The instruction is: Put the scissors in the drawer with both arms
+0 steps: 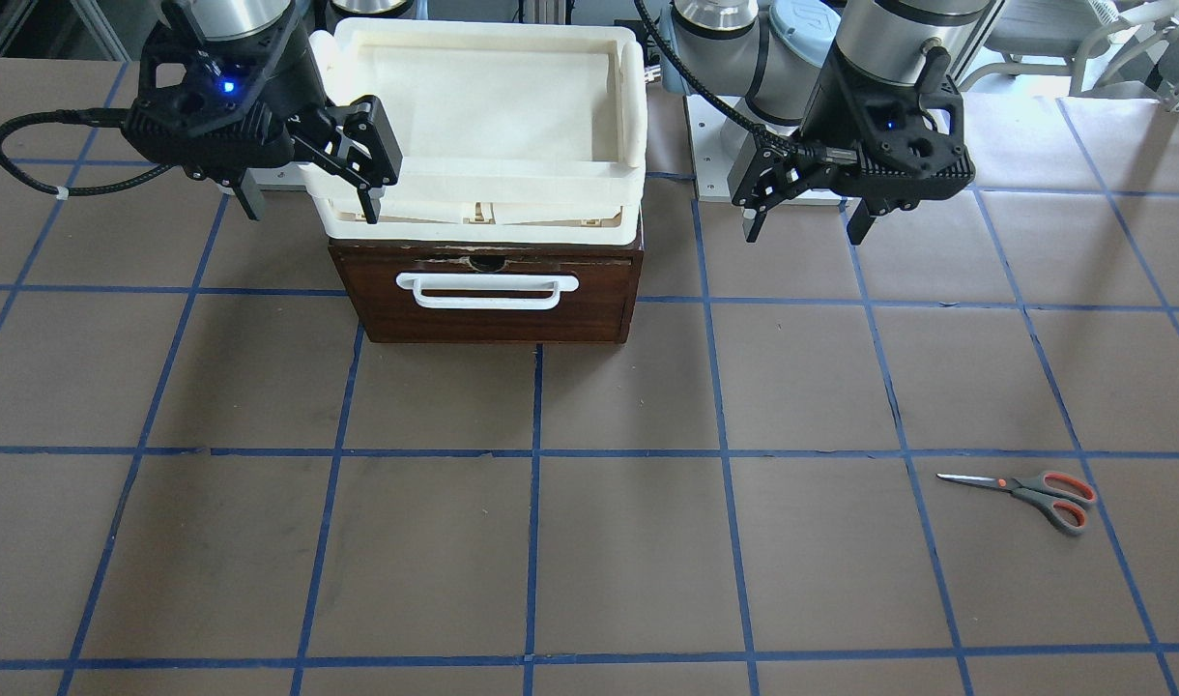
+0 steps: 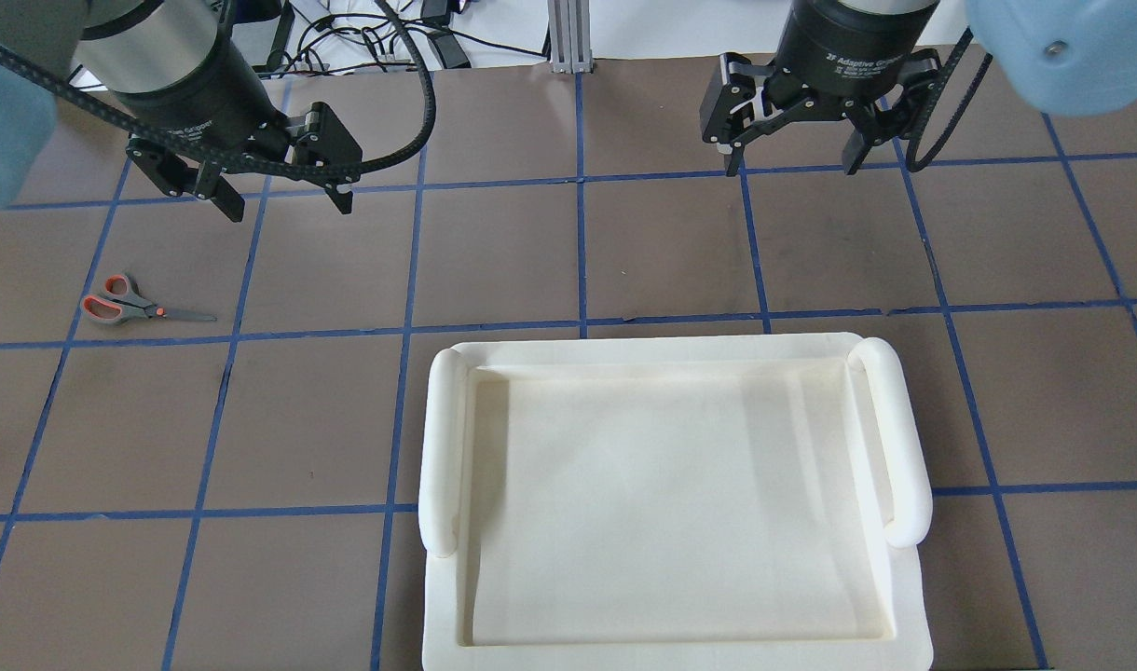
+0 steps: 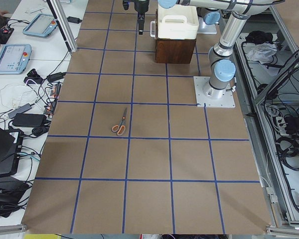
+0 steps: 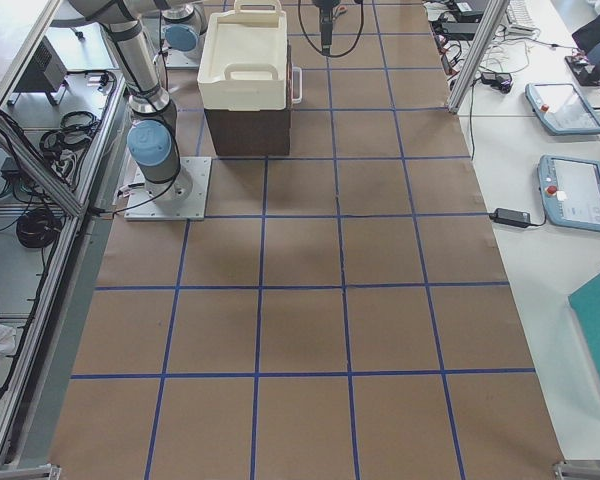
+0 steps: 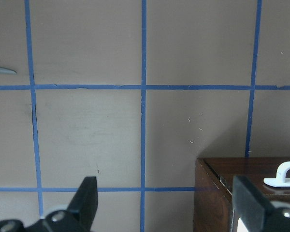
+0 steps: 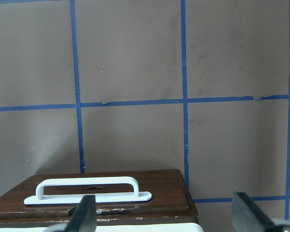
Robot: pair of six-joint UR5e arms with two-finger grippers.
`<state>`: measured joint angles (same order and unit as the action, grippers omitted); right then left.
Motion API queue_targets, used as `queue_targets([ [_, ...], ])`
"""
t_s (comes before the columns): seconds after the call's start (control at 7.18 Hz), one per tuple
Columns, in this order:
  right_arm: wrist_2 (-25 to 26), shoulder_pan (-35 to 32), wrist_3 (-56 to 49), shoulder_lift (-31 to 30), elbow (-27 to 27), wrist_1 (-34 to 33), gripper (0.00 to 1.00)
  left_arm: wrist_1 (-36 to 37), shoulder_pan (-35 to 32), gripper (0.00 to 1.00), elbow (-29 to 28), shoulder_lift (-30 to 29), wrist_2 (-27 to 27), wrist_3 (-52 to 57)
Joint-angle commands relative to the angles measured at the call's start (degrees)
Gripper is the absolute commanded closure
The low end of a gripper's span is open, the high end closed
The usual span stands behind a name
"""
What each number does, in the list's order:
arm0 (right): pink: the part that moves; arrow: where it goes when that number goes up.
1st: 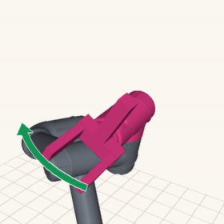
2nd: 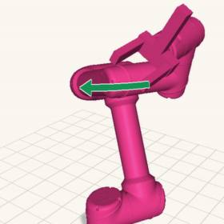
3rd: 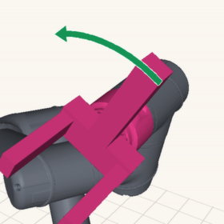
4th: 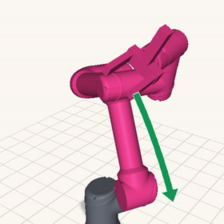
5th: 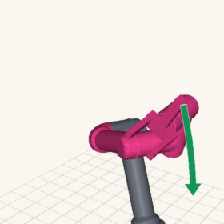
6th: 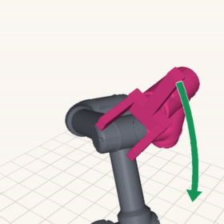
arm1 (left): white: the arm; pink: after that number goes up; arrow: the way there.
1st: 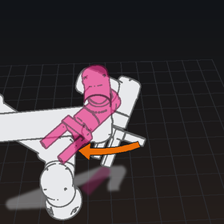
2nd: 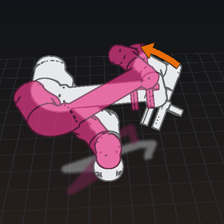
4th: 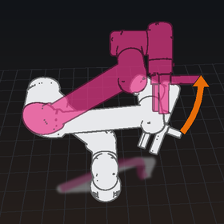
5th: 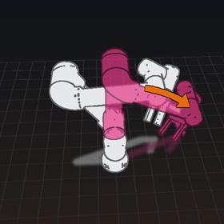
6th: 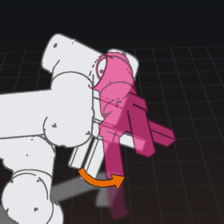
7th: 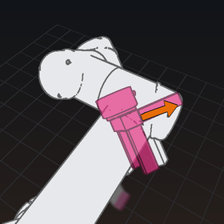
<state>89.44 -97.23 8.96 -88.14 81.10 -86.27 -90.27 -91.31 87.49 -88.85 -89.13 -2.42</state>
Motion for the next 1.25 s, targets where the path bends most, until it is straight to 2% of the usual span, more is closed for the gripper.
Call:
queue_targets([
  [0.0,0.1,-0.1,0.0,0.0,0.0,0.4,0.00,0.1,0.0,0.00,0.0,0.0,-0.3,0.0],
  [0.14,0.1,-0.1,0.0,0.0,0.0,0.5,0.00,0.2,0.0,0.01,0.0,-0.1,-0.3,1.0],
  [0.42,-0.2,-0.4,-1.2,0.2,0.2,0.6,0.00,0.0,4.8,0.02,0.4,-0.7,-3.4,26.5],
  [0.56,-1.7,-0.8,-8.8,0.9,0.9,0.5,0.00,-0.5,10.5,0.00,1.0,-0.7,-2.9,34.4],
  [0.7,-5.2,-0.8,-21.4,1.5,2.1,0.5,0.00,-0.1,16.5,0.00,2.0,-1.8,-2.5,50.1],
  [0.84,-6.3,-0.9,-30.8,2.4,3.7,0.4,0.00,0.2,23.1,0.00,4.0,-3.0,-2.8,61.2],
  [0.98,-6.1,-3.1,-38.1,3.9,4.2,-0.5,0.00,2.6,29.4,0.00,5.8,-4.3,-3.0,74.2],
  [1.11,-5.5,-5.9,-40.7,6.3,4.5,-2.6,0.00,7.9,33.5,0.00,8.2,-6.8,-3.2,86.0],
])
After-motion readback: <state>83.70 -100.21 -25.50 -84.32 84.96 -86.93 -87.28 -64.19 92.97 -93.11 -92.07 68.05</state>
